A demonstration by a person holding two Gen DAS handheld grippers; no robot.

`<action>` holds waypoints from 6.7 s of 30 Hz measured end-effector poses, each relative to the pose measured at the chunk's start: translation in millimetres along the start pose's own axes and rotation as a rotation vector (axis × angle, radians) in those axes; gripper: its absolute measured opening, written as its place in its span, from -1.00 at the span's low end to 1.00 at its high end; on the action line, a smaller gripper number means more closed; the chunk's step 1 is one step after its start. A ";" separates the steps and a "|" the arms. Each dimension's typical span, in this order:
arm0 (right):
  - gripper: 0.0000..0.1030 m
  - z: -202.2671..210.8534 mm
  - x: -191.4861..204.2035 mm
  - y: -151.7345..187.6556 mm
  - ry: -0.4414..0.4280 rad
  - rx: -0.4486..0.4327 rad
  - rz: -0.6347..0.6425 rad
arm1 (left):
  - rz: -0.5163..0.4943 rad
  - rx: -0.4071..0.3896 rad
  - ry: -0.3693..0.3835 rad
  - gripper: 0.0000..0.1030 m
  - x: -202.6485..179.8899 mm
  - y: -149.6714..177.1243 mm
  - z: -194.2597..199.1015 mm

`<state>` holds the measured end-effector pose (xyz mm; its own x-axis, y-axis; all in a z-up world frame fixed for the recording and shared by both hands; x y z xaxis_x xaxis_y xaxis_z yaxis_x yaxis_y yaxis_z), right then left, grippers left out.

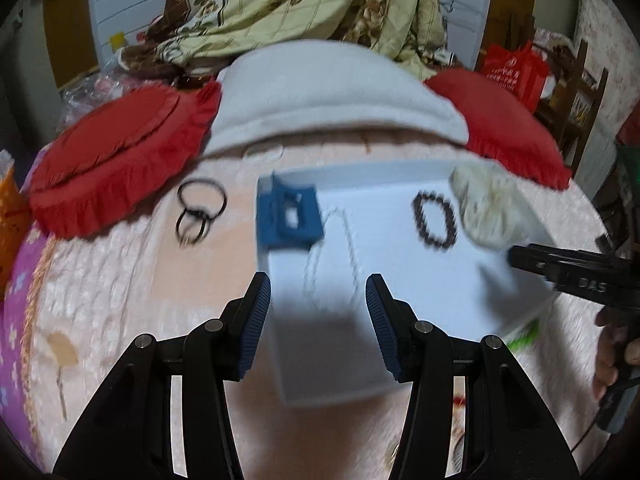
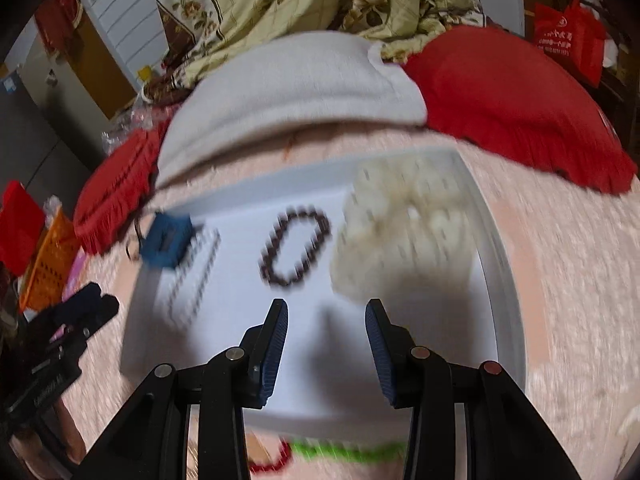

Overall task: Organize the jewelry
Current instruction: 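Lift the pearl necklace and brown bracelet into the tray and release both, then grasp the gold coil tie with the left tool while the right tool grasps the silver bangle, then carry the gold coil tie and silver bangle into the white tray while both tools release, then grasp the red bead bracelet with the left tool while the right tool grasps the green bead bracelet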

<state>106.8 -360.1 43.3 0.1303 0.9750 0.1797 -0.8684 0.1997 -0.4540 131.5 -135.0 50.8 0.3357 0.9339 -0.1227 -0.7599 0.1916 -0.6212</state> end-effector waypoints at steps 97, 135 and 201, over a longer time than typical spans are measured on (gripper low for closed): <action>-0.87 90.9 30.1 72.2 0.029 -0.253 0.151 | -0.095 -0.038 0.065 -0.83 -37.0 43.7 66.3; -0.87 -11.4 -47.1 17.9 0.131 -0.118 0.059 | -0.162 0.115 0.079 -0.83 -52.2 15.8 -33.4; -0.77 68.4 -71.3 113.0 0.003 -0.099 -0.069 | -0.027 0.036 0.083 -0.13 -50.7 91.0 58.4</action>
<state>-33.3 -413.7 38.8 0.1898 0.9589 0.2107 -0.8060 0.2748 -0.5243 12.9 -147.3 45.8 0.4003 0.9004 -0.1704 -0.7690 0.2289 -0.5969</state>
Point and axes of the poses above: each gripper's, at about its wrist camera, not at the fingertips, and z roughly against the way its jaws point, x to its left, y to its underside, the point moved 5 cm from there along -z, roughly the way its jaws point, and after that the axes turned 6 degrees about y, right-handed, at the moved point
